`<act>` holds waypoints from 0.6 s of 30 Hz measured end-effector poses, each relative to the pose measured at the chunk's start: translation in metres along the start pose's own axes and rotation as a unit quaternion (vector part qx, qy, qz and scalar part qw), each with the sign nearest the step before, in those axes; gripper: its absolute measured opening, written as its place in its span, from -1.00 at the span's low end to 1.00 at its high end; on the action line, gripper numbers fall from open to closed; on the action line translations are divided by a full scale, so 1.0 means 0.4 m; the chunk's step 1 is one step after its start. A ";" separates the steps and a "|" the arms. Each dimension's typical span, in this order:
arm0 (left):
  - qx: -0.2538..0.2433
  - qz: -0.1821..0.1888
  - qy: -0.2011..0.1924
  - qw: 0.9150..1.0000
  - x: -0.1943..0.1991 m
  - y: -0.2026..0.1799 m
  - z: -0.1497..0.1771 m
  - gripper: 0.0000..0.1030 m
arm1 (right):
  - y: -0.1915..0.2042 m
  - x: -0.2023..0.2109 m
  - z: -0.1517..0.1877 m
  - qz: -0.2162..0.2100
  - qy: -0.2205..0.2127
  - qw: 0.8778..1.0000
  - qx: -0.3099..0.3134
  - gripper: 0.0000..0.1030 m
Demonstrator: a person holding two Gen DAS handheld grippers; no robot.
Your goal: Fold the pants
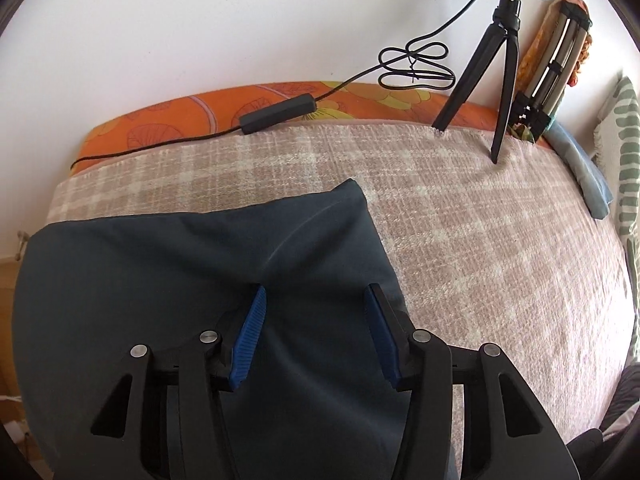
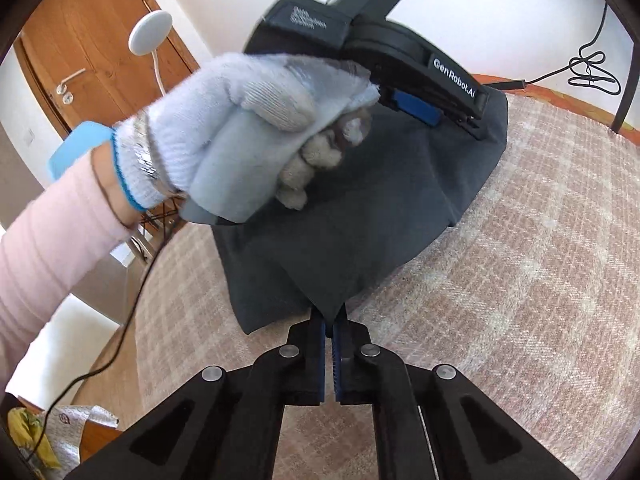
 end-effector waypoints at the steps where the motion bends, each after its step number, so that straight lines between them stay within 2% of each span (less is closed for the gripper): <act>1: 0.009 0.004 -0.002 1.000 -0.002 0.010 0.006 -0.05 | 0.009 0.014 0.002 -0.007 -0.008 1.000 -0.001 -1.00; 3: 0.019 0.013 -0.014 1.000 0.002 0.018 0.011 -0.05 | 0.023 0.014 0.008 -0.009 -0.003 1.000 0.010 -1.00; 5: 0.024 0.009 -0.019 0.999 0.009 0.023 0.008 -0.05 | 0.016 -0.007 0.018 -0.012 0.033 0.999 0.018 -0.97; 6: 0.023 0.007 -0.022 0.999 0.020 0.026 0.006 -0.05 | 0.013 -0.012 0.022 -0.014 0.047 0.999 0.019 -0.89; 7: 0.021 0.001 -0.028 0.999 0.035 0.031 0.005 -0.05 | 0.008 -0.006 0.020 -0.010 0.050 0.999 0.015 -0.78; 8: 0.016 0.000 -0.034 0.999 0.053 0.034 0.005 -0.05 | 0.004 0.002 0.018 -0.005 0.051 0.999 0.013 -0.37; 9: 0.011 -0.005 -0.041 0.999 0.076 0.040 0.005 -0.05 | 0.001 0.018 0.013 -0.005 0.042 0.999 0.014 -0.24; 10: 0.010 -0.012 -0.051 0.999 0.101 0.050 0.007 -0.05 | -0.003 0.035 0.005 -0.004 0.026 1.000 0.016 -0.20; 12: 0.017 -0.023 -0.069 0.997 0.160 0.083 0.017 -0.05 | -0.025 0.063 -0.019 -0.003 0.003 1.000 0.006 -0.20; 13: 0.022 -0.033 -0.079 0.996 0.191 0.102 0.025 -0.05 | -0.041 0.068 -0.034 0.004 -0.003 1.000 -0.005 -0.16; 15: 0.036 -0.046 -0.091 0.994 0.248 0.141 0.050 -0.03 | -0.079 0.067 -0.071 0.025 -0.017 0.999 -0.026 0.08; 18: 0.057 -0.077 -0.096 0.991 0.308 0.211 0.104 -0.01 | -0.131 0.039 -0.129 0.054 -0.030 0.997 -0.039 0.14</act>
Point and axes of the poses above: each gripper's, at about its wrist camera, not at the fingertips, and x roughly against the way its jaws point, y to its left, z to its underside, the point moved 2 cm from there along -x, roughly the way its jaws point, and after that the axes turned 13 degrees about -y, right-handed, at the moved point
